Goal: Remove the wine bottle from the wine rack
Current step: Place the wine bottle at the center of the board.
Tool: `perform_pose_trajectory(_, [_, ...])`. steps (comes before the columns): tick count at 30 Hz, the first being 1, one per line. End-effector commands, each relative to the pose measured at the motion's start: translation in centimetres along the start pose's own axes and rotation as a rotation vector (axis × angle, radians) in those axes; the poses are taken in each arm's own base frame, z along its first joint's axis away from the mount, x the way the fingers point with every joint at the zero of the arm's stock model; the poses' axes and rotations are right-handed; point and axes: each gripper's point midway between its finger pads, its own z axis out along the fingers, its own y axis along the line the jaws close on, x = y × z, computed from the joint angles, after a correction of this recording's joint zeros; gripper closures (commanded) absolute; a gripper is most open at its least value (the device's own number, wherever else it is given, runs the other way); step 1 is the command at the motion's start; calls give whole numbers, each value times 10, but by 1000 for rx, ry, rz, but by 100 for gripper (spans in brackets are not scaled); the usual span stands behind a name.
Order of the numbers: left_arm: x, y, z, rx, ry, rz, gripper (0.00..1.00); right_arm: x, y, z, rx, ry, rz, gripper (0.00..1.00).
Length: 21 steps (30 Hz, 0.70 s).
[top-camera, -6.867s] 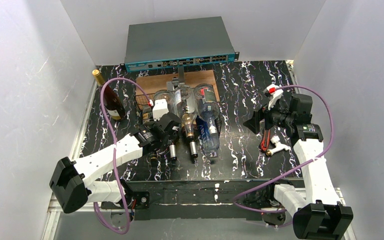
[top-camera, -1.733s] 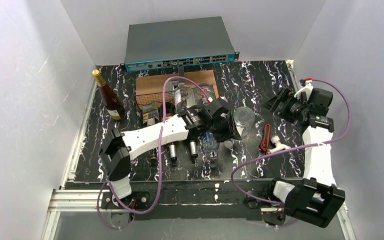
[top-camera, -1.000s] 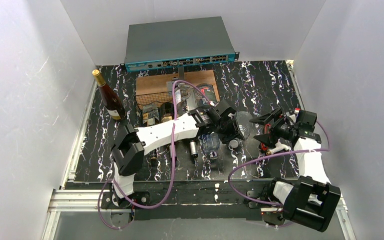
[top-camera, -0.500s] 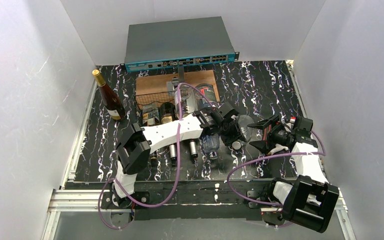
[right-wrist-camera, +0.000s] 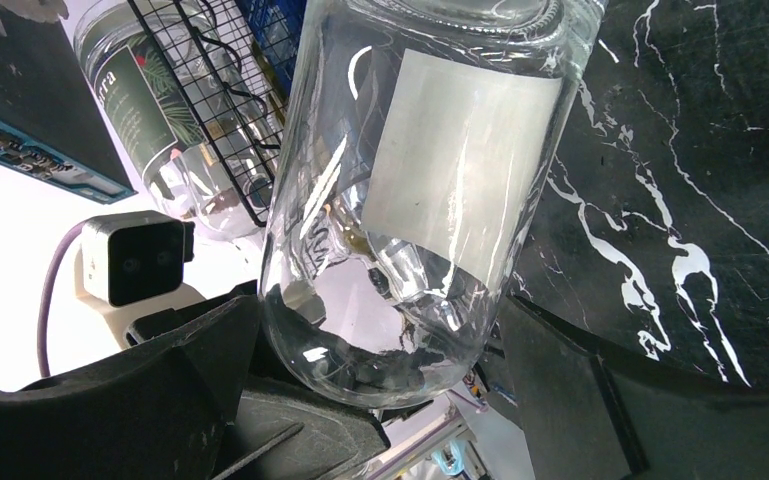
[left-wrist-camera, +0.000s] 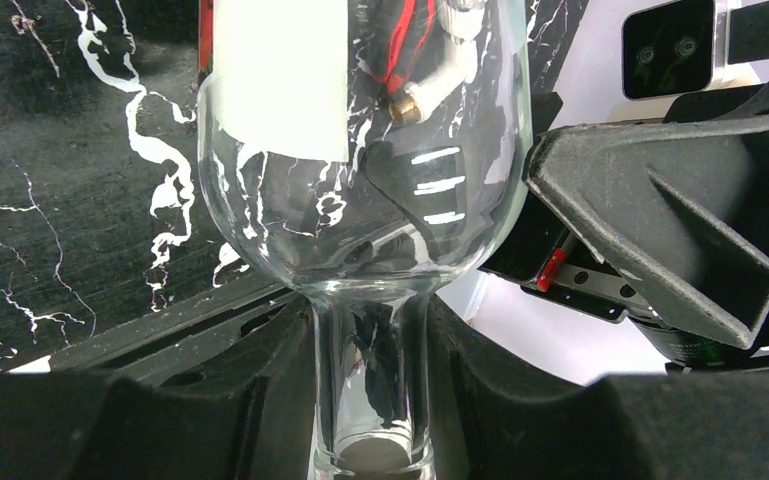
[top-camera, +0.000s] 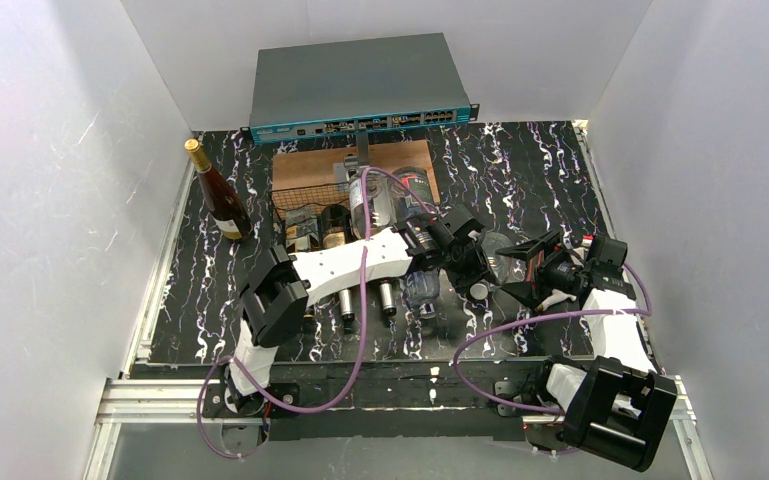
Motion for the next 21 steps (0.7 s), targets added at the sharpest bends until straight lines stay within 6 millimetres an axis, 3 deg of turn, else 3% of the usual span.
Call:
perform_pose_trajectory(1, [-13, -80, -44, 261, -48, 23, 70, -1, -2, 1, -1, -9, -13, 2])
perform_pose_trajectory(21, [-11, -81, -43, 269, -34, 13, 56, -3, 1, 2, -14, -7, -13, 2])
